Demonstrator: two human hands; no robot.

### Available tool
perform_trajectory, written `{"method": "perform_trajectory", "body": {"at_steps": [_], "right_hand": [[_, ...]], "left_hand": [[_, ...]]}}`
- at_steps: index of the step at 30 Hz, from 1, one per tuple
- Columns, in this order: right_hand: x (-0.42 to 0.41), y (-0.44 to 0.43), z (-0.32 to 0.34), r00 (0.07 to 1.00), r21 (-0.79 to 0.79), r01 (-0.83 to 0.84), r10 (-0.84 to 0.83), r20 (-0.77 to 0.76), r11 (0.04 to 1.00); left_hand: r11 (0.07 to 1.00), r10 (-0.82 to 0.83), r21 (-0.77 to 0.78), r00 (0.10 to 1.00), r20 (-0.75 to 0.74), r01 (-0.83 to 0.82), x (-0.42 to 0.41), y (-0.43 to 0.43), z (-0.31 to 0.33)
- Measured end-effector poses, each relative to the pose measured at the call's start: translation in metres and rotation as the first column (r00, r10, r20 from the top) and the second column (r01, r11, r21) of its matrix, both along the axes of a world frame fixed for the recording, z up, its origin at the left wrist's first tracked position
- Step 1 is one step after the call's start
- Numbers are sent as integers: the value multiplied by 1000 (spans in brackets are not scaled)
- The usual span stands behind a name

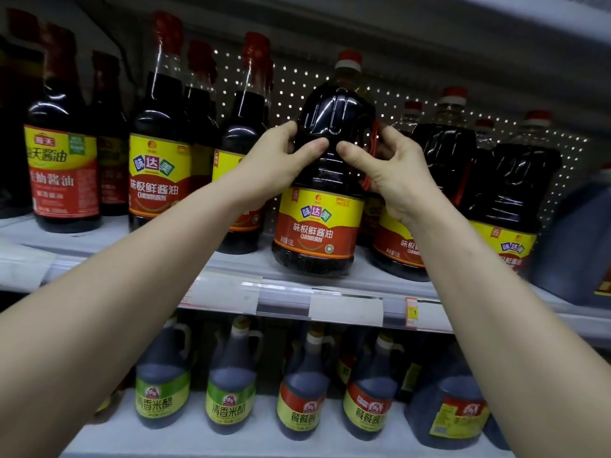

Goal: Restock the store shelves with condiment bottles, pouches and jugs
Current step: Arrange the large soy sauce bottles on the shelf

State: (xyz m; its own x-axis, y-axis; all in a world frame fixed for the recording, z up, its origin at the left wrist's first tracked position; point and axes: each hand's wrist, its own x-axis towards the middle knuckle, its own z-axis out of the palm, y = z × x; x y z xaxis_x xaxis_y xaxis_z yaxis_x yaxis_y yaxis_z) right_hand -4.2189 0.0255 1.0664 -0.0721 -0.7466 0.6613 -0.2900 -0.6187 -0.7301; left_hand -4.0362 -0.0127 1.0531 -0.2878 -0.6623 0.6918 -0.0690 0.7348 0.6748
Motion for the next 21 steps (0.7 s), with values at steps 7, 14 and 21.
{"method": "perform_trajectory", "body": {"at_steps": [7,14,21], "right_hand": [[-1,-4,-4,1000,8,11,-11,6,1000],[3,0,-18,997,0,81,-81,-16,997],[-2,14,-42,993,58,84,-79,-89,995]], "left_hand": [[999,35,39,999,5,-35,-2,-3,-5],[996,72,47,992,101,-77,3,6,-22],[988,-42,152,981,188,13,19,22,-57]]}}
